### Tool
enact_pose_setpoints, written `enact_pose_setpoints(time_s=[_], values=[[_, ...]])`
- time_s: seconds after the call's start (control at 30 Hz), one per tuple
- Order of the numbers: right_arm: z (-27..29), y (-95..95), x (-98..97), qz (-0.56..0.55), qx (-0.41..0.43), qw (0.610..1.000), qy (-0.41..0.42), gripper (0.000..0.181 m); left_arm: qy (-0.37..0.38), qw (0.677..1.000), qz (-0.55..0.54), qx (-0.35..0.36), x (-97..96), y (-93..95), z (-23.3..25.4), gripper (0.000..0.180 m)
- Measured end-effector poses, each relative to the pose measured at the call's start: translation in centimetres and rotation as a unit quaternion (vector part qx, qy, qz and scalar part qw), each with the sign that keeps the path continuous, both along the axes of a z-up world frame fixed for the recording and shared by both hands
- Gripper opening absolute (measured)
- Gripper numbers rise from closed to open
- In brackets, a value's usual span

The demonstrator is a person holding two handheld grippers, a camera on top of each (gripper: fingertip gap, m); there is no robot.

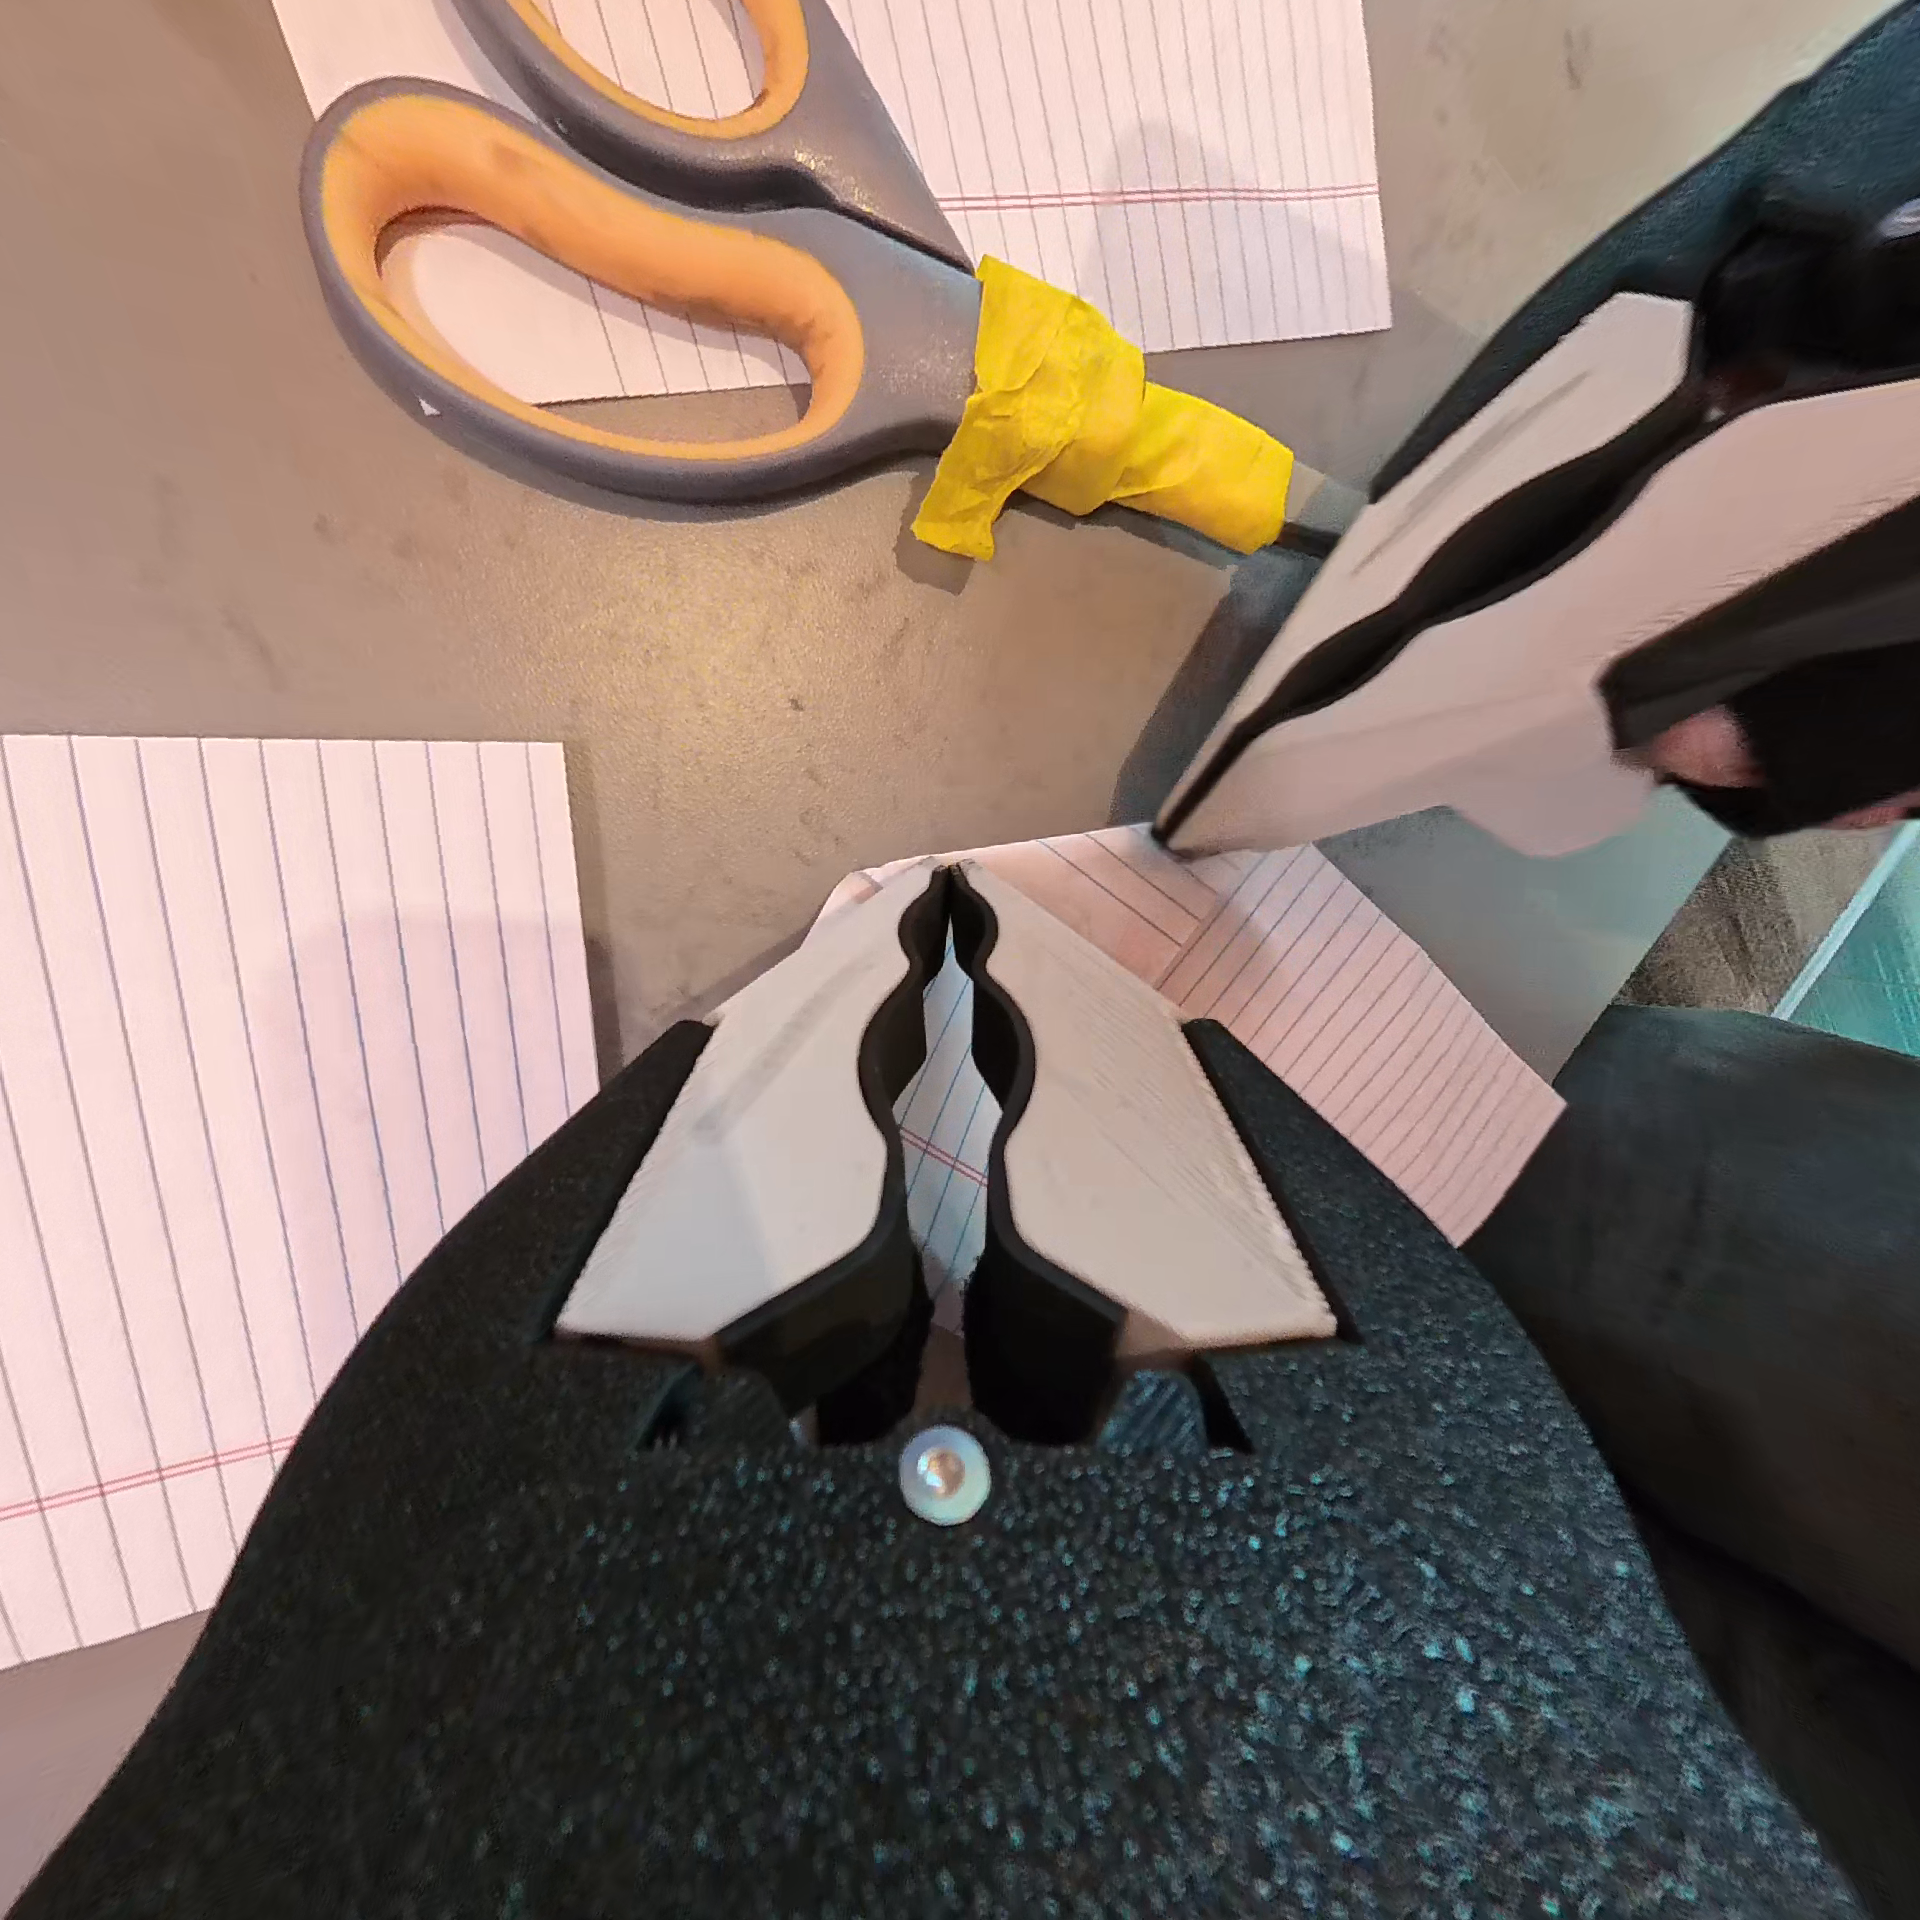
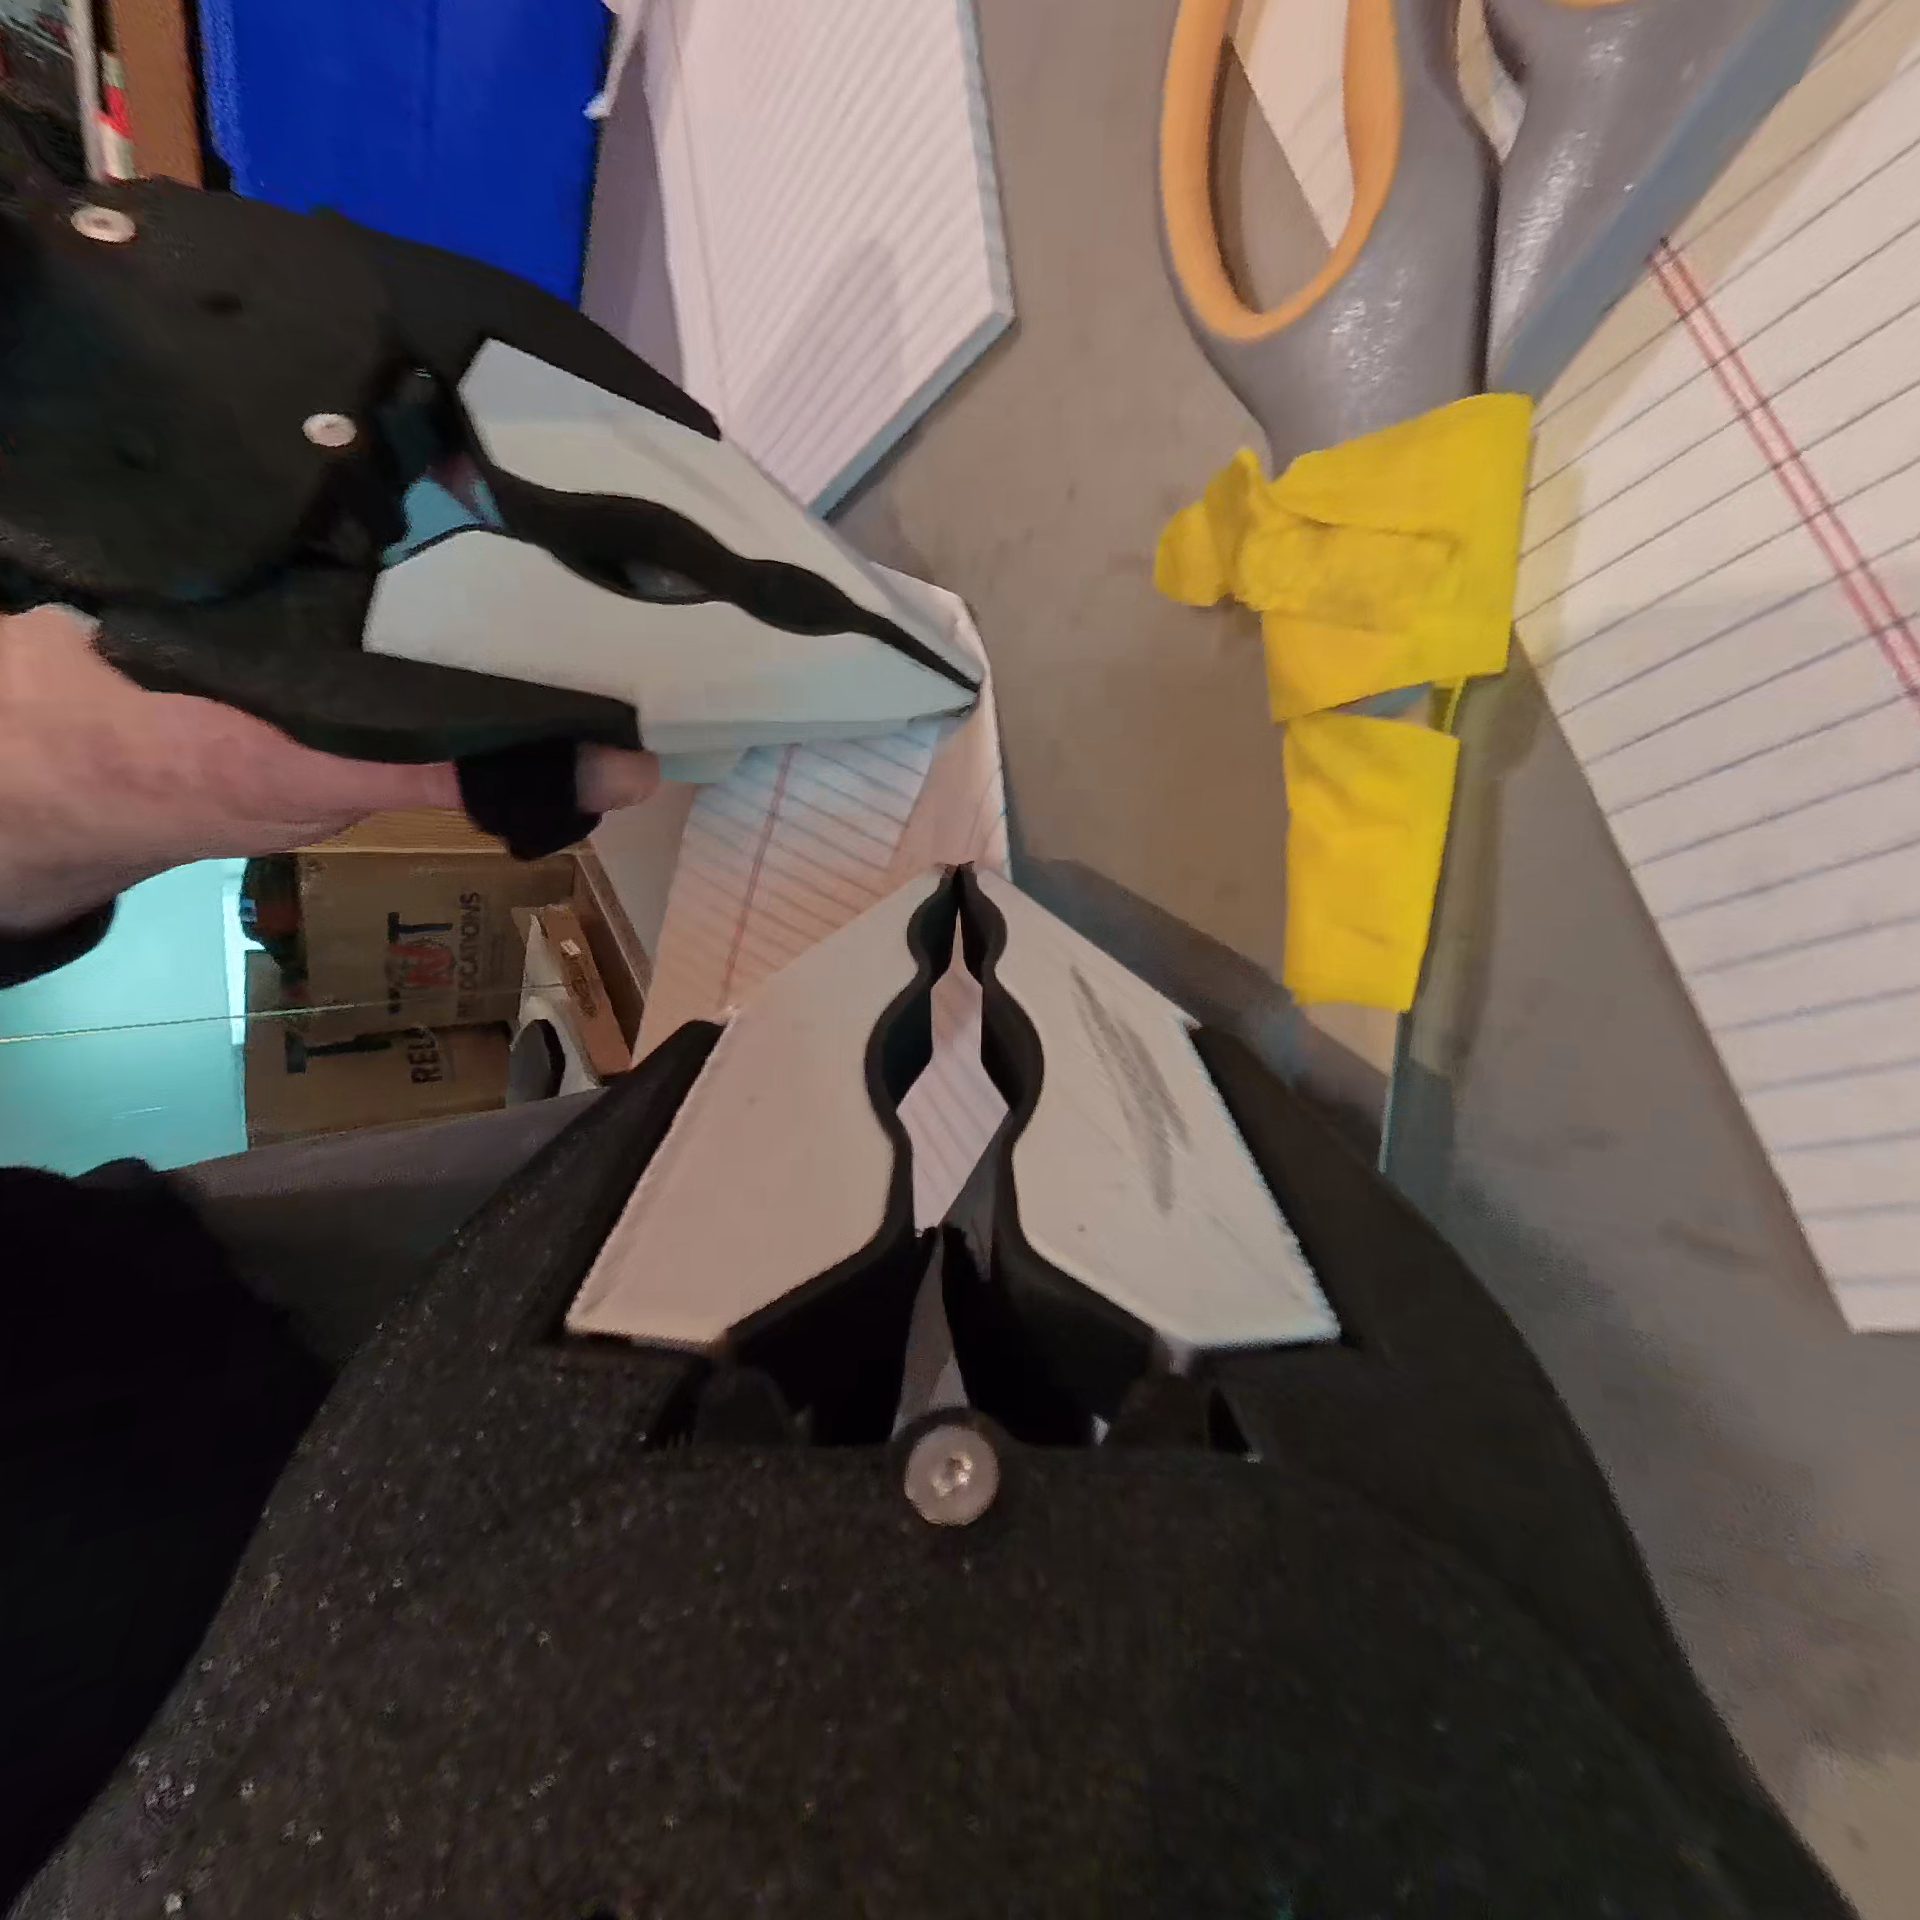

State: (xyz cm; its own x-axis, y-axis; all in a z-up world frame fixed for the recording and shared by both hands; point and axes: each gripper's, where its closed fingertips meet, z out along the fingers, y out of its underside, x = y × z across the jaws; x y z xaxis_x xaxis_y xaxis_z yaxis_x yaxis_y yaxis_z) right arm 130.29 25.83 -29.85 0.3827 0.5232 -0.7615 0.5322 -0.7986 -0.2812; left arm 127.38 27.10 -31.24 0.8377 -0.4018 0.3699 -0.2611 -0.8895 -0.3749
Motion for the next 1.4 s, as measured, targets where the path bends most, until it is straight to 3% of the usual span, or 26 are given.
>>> enact_pose_setpoints(time_s=[0.9,1.2,1.4], values=[[-1.2,-1.4,3.2,-0.016,-0.003,0.999,-0.038,0.0,0.013,1.0,-0.001,0.006,-0.5,0.1,0.7,0.0],[1.2,-1.8,2.3,0.0,0.008,1.0,-0.003,0.0,0.016,0.996,0.082,0.018,-4.0,-1.6,3.4,0.035],[2.2,-1.1,-0.3,0.014,0.031,0.999,0.018,0.0,-0.036,0.991,0.125,-0.031,-3.8,-3.8,2.8,0.039]])
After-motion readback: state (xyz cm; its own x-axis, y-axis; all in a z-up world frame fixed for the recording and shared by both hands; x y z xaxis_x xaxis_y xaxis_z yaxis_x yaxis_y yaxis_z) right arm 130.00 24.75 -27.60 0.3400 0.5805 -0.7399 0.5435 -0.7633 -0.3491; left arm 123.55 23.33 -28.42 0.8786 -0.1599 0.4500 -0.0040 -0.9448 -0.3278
